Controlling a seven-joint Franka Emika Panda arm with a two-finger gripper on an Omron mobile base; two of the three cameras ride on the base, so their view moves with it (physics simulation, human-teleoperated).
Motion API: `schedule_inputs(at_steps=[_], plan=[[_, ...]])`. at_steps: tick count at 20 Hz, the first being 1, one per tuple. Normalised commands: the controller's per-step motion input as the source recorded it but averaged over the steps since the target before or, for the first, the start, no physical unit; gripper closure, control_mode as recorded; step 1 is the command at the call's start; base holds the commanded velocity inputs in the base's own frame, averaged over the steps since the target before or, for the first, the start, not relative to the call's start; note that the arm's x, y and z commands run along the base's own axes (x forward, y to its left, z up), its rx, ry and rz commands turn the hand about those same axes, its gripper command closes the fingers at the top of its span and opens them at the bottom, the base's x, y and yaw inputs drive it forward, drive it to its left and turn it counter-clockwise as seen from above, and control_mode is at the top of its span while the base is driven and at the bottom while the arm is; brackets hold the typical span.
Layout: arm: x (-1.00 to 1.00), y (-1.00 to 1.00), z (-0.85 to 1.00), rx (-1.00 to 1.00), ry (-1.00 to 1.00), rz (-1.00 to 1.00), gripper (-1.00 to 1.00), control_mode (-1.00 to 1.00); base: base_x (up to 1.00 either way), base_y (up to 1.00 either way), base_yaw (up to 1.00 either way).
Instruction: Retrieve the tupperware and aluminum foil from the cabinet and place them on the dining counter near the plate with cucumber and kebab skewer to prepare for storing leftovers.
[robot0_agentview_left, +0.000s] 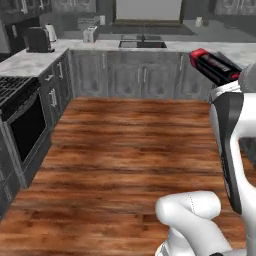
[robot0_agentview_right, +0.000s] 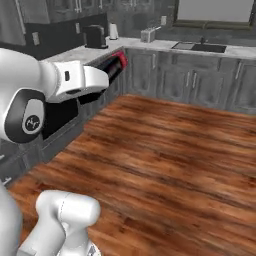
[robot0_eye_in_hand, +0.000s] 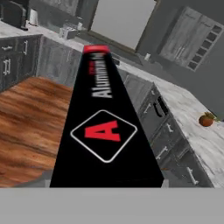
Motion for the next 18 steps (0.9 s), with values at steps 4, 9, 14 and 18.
schedule_inputs(at_steps=[4,9,14,18], plan=[[0.00,0.00,0.00,0.00,0.00,0.00,1.00,1.00,-0.54,0.07,-0.89],[0.00,0.00,0.00,0.00,0.00,0.00,1.00,1.00,0.00,-0.07,-0.91],[0.00,0.00,0.00,0.00,0.00,0.00,1.00,1.00,0.09,-0.21,-0.81],[0.00,0.00,0.00,0.00,0.00,0.00,1.00,1.00,0.38,-0.18,-0.72]])
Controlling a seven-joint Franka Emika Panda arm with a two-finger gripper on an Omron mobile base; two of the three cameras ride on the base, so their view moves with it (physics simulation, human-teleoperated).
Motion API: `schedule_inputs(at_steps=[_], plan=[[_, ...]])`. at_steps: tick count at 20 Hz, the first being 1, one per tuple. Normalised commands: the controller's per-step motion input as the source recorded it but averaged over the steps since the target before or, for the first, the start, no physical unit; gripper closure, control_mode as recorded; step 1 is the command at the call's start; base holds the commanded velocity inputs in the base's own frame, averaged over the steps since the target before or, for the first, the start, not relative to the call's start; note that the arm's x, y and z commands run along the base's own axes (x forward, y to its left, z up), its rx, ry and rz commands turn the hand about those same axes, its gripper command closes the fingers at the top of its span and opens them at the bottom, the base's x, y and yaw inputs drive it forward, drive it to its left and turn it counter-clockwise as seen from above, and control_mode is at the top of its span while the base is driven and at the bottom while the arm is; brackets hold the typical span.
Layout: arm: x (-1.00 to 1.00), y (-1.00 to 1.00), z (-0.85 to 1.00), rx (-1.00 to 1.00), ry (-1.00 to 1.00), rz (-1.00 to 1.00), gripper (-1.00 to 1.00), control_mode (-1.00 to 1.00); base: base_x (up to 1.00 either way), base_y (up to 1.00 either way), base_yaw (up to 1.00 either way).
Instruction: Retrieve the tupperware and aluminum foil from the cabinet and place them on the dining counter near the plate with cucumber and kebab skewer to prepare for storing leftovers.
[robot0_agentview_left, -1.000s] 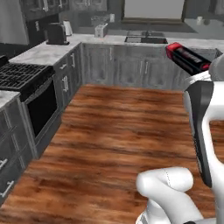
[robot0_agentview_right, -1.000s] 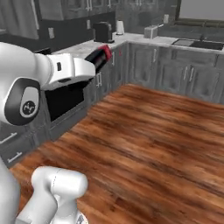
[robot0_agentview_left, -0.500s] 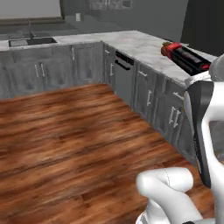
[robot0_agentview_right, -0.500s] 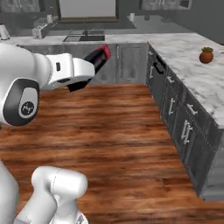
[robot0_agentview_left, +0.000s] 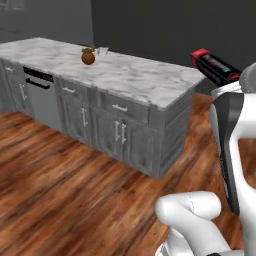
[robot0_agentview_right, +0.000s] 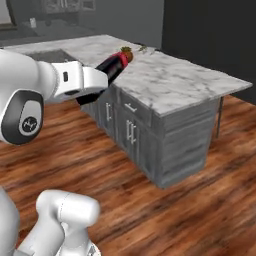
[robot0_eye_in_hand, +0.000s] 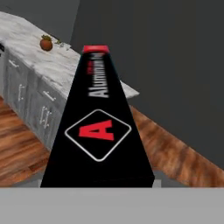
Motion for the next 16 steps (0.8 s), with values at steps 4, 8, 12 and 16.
schedule_inputs(at_steps=[4,8,12,16], plan=[[0.00,0.00,0.00,0.00,0.00,0.00,1.00,1.00,0.85,0.00,-0.59],[0.00,0.00,0.00,0.00,0.00,0.00,1.00,1.00,1.00,0.00,-0.50],[0.00,0.00,0.00,0.00,0.00,0.00,1.00,1.00,1.00,0.00,-0.47],[0.00,0.00,0.00,0.00,0.00,0.00,1.00,1.00,1.00,0.00,-0.51]])
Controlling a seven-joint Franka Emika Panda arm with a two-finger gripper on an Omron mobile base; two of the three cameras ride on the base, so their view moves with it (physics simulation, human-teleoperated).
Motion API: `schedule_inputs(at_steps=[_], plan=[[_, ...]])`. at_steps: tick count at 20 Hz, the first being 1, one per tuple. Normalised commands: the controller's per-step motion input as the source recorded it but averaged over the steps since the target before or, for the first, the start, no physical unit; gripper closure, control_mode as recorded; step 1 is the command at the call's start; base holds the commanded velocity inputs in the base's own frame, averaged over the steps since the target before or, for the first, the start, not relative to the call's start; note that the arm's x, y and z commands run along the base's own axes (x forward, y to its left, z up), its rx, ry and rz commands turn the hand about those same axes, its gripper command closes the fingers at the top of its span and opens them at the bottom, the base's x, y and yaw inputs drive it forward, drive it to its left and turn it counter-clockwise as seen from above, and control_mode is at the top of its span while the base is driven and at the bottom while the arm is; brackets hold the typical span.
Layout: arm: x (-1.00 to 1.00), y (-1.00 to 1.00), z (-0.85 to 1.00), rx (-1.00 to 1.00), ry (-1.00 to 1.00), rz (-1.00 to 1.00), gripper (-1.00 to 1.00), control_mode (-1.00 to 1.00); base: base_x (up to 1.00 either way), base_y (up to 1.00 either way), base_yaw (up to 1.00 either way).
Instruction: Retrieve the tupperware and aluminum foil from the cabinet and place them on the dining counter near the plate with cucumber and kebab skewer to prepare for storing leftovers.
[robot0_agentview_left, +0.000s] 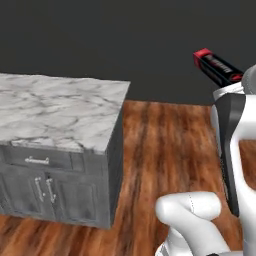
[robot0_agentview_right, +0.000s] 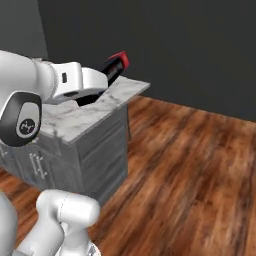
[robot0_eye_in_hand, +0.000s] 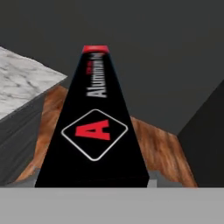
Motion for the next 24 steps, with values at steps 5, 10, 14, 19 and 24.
schedule_inputs(at_steps=[5,10,14,19,24], plan=[[0.00,0.00,0.00,0.00,0.00,0.00,1.00,1.00,1.00,0.00,-0.49],[0.00,0.00,0.00,0.00,0.00,0.00,1.00,1.00,1.00,0.00,-0.40],[0.00,0.00,0.00,0.00,0.00,0.00,1.00,1.00,1.00,0.00,-0.29],[0.00,0.00,0.00,0.00,0.00,0.00,1.00,1.00,1.00,-0.01,-0.01],[0.00,0.00,0.00,0.00,0.00,0.00,1.00,1.00,1.00,-0.18,0.25]])
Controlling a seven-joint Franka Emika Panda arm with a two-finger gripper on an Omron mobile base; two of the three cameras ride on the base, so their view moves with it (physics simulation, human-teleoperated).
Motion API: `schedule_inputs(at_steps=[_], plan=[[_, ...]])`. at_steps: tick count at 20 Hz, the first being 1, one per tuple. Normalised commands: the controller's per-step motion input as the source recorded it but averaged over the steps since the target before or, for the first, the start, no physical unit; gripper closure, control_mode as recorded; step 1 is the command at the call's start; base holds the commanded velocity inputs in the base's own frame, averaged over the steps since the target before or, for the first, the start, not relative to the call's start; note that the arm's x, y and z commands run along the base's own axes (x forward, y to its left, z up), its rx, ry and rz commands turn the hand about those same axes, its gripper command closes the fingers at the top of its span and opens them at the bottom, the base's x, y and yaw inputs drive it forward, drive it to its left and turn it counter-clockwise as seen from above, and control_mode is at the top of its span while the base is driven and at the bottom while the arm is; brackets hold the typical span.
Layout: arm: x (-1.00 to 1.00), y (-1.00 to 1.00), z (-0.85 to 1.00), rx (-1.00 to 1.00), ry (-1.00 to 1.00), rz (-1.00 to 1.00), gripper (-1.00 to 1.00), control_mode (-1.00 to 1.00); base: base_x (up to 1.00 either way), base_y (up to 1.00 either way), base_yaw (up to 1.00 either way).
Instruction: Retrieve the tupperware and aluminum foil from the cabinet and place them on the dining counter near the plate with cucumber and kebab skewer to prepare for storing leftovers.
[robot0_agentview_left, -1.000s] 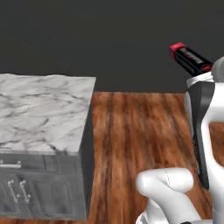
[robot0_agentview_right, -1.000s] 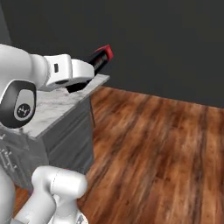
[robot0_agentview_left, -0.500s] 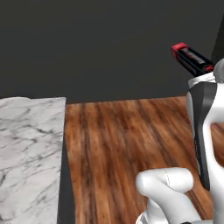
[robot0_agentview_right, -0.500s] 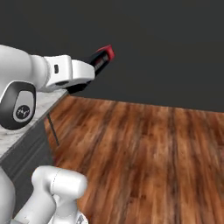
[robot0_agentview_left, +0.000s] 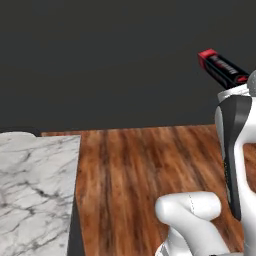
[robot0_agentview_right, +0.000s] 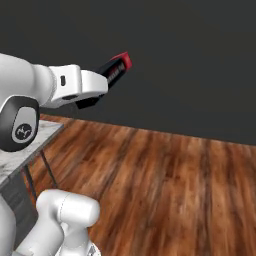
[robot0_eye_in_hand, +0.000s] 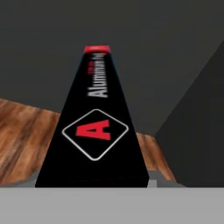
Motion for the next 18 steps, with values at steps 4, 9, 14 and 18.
schedule_inputs(at_steps=[4,9,14,18], plan=[[0.00,0.00,0.00,0.00,0.00,0.00,1.00,1.00,1.00,-0.23,0.48],[0.00,0.00,0.00,0.00,0.00,0.00,1.00,1.00,1.00,-0.28,0.52],[0.00,0.00,0.00,0.00,0.00,0.00,1.00,1.00,1.00,-0.74,0.42],[0.00,0.00,0.00,0.00,0.00,0.00,1.00,1.00,1.00,-0.88,0.37]])
